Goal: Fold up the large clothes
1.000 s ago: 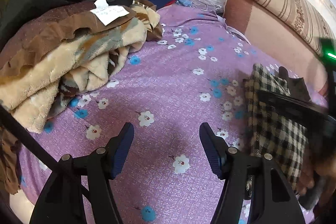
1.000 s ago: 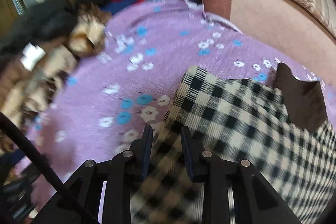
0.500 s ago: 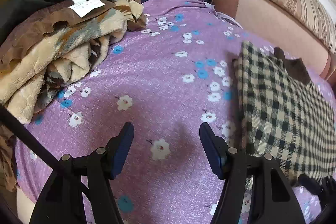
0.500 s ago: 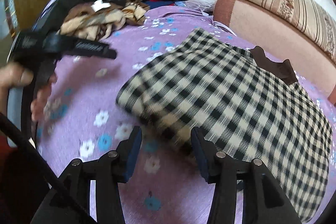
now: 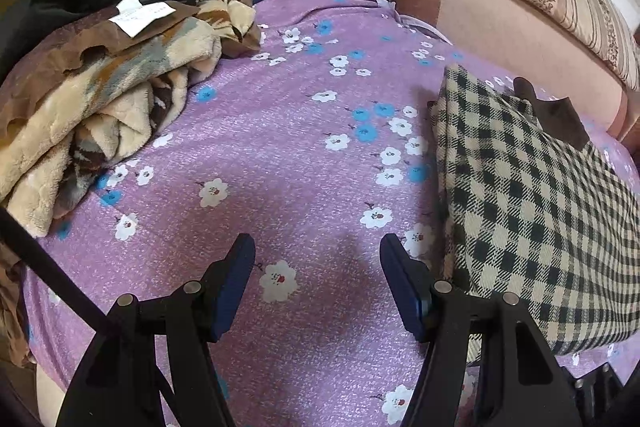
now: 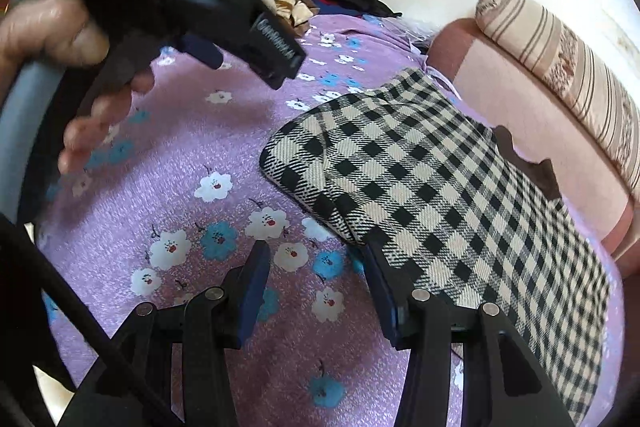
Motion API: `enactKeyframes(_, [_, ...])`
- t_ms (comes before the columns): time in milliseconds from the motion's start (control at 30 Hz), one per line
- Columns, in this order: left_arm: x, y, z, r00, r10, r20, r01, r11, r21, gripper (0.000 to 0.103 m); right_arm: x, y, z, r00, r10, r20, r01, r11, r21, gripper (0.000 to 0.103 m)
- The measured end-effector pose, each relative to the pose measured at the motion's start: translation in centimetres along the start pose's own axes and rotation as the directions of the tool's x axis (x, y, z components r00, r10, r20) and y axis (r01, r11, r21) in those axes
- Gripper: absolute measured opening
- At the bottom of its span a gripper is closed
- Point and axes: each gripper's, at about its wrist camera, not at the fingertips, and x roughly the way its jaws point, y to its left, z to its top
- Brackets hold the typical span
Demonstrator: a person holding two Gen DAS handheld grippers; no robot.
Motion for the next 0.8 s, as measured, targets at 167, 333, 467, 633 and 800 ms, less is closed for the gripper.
enactKeyframes(167, [1.8, 0.1, 1.6, 0.985, -0.162, -0.065, 0.158, 0.986, -0.053, 0.064, 1.1, 0.8, 0.9, 0.998, -0.058, 0.016, 0.058, 0.997, -0.051, 0.052])
enactKeyframes(333, [4.6, -1.4, 4.2, 0.946, -0.305, -0.111, 0.301, 0.952, -0.053, 0.067, 2.6, 1.5, 2.2, 0.992, -0.128, 0.018, 0.129, 0.987, -0.090, 0.052])
enactKeyframes(467, [7.2, -3.3, 6.5, 0.908, -0.390, -0.153, 0.390, 0.920, -0.030, 0.067, 3.5, 1.9, 3.1, 0.988, -0.157, 0.017, 0.157, 0.980, -0.118, 0.052])
enactKeyframes(633, [10.4, -6.4, 9.1, 0.821, -0.524, -0.227, 0.528, 0.848, -0.047, 0.074, 5.0, 1.7, 4.4, 0.988, -0.155, 0.002, 0.154, 0.981, -0.115, 0.052])
enactKeyframes(800, [12.1, -8.9, 11.0, 0.780, -0.573, -0.252, 0.582, 0.812, -0.044, 0.090, 6.3, 1.5, 5.4, 0.989, -0.147, -0.014, 0.145, 0.984, -0.106, 0.051])
